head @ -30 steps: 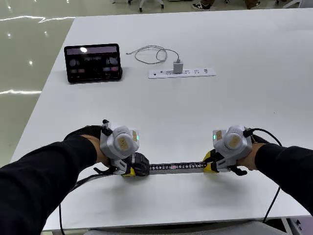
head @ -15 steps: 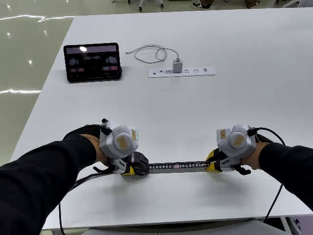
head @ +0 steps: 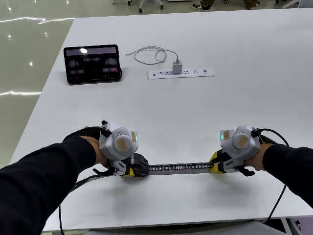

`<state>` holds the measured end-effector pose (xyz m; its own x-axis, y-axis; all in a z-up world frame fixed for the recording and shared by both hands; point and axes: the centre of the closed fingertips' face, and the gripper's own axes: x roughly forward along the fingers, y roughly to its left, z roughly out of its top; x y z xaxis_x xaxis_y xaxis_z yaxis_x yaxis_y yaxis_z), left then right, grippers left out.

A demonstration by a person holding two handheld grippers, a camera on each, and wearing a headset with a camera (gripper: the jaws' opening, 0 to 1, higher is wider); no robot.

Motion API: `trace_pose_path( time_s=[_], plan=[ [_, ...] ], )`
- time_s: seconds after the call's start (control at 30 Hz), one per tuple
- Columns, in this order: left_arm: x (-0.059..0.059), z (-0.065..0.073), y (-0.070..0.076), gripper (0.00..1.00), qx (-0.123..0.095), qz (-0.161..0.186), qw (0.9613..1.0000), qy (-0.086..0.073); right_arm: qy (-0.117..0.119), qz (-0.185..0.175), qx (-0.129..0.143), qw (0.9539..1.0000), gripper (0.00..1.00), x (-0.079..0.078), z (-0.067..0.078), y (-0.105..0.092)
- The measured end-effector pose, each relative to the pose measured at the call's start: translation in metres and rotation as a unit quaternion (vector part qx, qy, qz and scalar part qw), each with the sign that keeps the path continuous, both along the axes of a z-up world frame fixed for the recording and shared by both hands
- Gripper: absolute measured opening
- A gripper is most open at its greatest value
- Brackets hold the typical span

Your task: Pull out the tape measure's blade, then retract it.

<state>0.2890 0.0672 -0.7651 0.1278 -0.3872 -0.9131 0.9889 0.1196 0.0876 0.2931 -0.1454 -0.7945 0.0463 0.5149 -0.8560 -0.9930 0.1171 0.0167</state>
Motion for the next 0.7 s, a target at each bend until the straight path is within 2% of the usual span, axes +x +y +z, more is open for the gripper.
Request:
trace_pose_path(
  time_s=[0.7],
  plan=[
    [0.0, 0.0, 0.0, 0.31, 0.002, -0.001, 1.0, 0.001, 0.001, -0.007, -0.006, 1.0, 0.08, 0.001, 0.001, -0.019]
  ],
)
